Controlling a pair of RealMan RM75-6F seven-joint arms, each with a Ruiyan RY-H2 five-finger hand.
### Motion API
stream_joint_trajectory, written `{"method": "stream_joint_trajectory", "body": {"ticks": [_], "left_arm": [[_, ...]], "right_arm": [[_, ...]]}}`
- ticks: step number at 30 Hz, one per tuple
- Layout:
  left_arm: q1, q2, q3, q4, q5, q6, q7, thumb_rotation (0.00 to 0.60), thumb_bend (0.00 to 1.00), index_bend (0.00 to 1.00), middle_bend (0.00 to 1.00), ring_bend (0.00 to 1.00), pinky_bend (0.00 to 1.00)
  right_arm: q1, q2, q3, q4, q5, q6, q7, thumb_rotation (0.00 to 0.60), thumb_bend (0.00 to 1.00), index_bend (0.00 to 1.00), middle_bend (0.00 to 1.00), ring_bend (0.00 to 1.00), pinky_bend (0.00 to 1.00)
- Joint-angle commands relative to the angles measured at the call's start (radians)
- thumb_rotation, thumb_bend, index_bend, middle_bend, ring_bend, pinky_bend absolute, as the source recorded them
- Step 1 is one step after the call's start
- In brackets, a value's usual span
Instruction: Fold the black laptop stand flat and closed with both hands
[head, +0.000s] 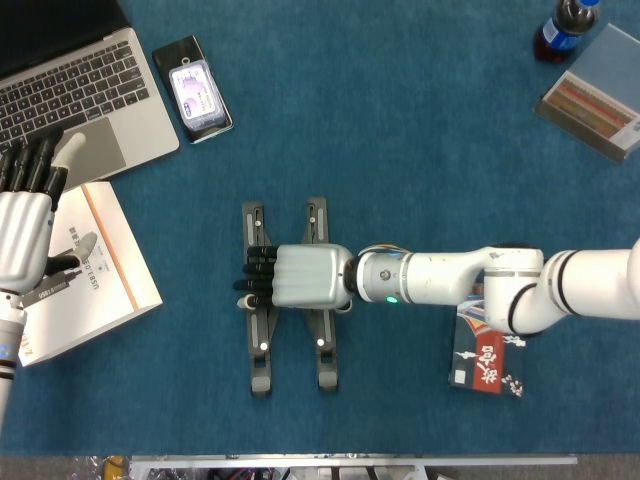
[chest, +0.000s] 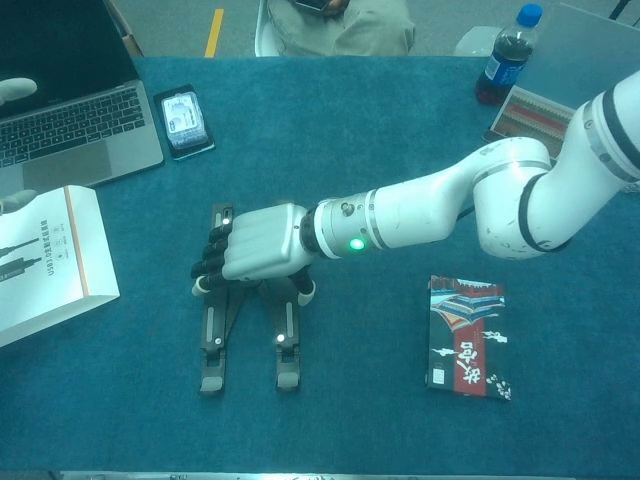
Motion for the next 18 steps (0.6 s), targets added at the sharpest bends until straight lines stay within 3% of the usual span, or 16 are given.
{"method": "stream_joint_trajectory", "body": {"ticks": [1,18], "left_arm": [[0.001,0.0,0.0,0.001,0.0,0.0,-0.001,0.6,0.25,0.0,0.0,0.0,0.0],[0.004,-0.004,-0.008,0.01,0.003,-0.011,-0.034,0.6,0.25,0.0,0.0,0.0,0.0]], "right_arm": [[0.002,-0.001,0.0,0.0,0.004,-0.003,-0.002,0.6,0.0,0.0,0.0,0.0,0.0],[0.019,-0.018,0.01,0.004,0.064,-0.042,-0.034,0.6,0.0,0.0,0.0,0.0,0.0]]}}
